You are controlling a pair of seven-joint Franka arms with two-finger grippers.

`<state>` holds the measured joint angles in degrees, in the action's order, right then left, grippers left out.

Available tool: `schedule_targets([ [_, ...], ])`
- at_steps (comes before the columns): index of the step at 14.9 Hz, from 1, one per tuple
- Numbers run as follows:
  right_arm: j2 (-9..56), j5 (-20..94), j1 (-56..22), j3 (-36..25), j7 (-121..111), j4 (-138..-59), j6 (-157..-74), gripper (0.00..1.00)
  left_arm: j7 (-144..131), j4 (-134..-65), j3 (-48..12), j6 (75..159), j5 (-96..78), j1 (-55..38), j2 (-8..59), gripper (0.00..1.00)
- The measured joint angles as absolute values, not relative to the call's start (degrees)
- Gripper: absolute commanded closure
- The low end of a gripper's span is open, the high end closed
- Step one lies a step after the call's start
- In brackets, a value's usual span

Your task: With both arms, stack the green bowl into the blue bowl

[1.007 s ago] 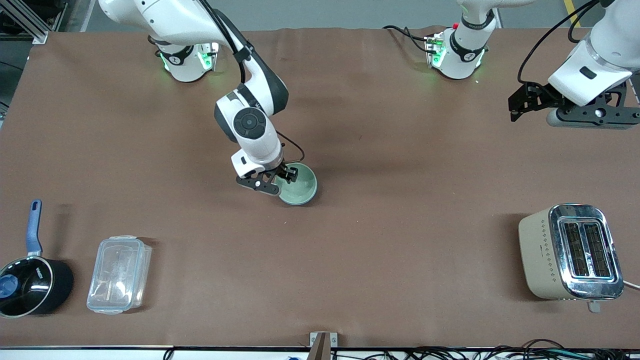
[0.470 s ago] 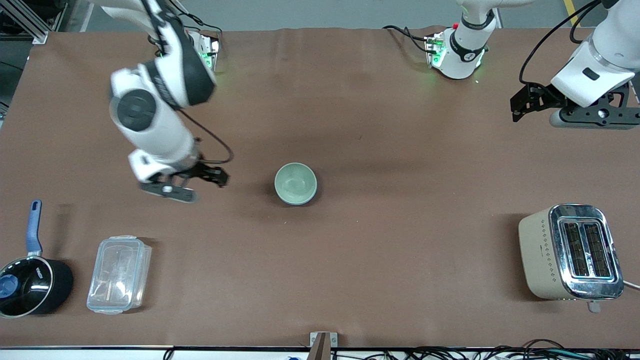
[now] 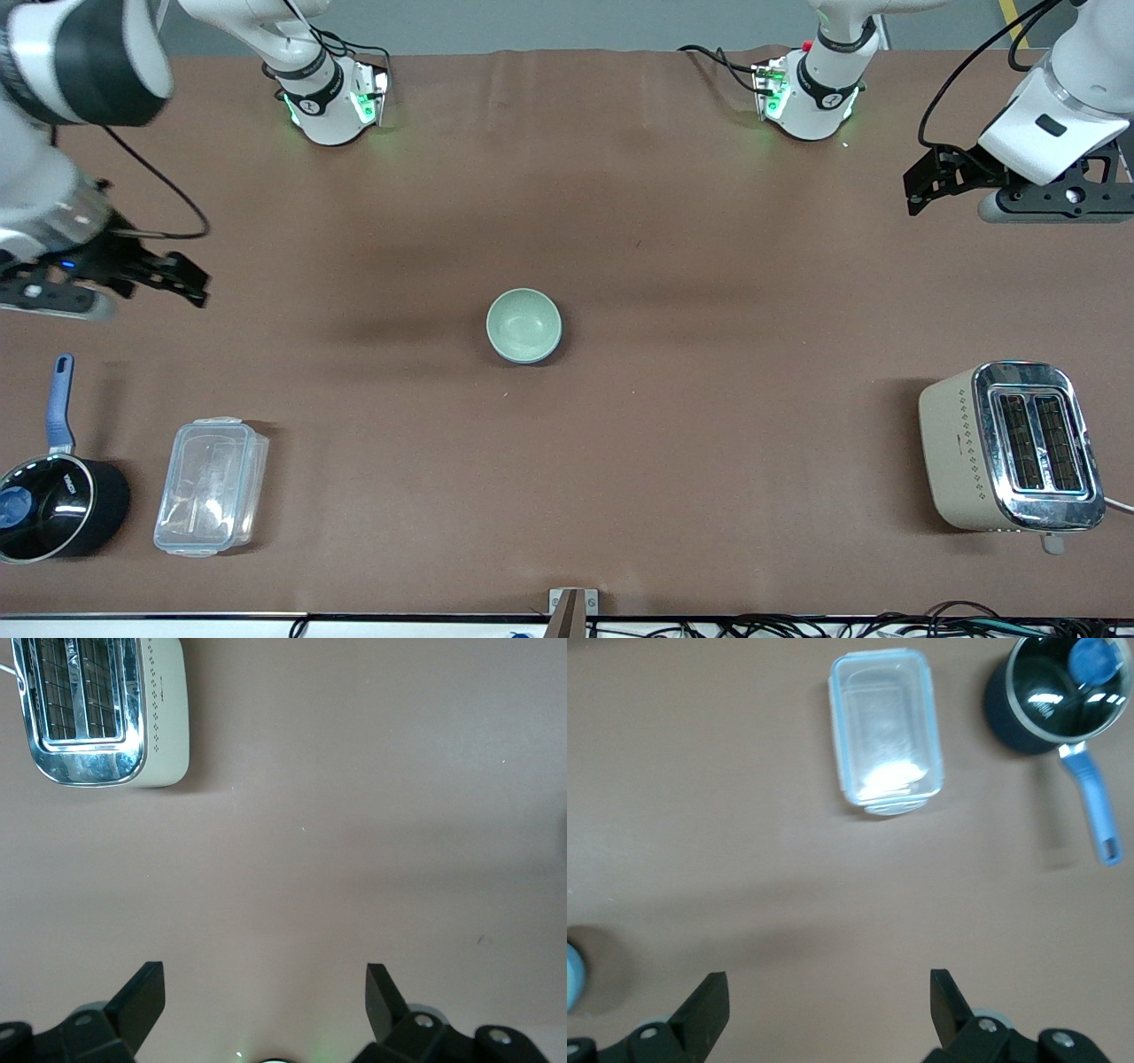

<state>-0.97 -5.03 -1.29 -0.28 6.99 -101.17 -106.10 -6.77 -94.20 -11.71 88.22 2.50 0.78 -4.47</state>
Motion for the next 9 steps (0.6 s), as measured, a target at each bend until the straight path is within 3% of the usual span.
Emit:
schedule_targets([
  [5, -3.1, -5.0, 3.7, -1.2, -5.3, -90.5, -93.9, 0.00, -4.2, -93.7, -11.1, 88.4, 2.5, 0.9, -4.5, 0.00],
  [9, -2.9, -3.6, 3.8, -0.8, -5.4, -86.6, -91.5, 0.00, -3.6, -93.0, -10.9, 88.4, 2.5, 1.2, -4.4, 0.00],
])
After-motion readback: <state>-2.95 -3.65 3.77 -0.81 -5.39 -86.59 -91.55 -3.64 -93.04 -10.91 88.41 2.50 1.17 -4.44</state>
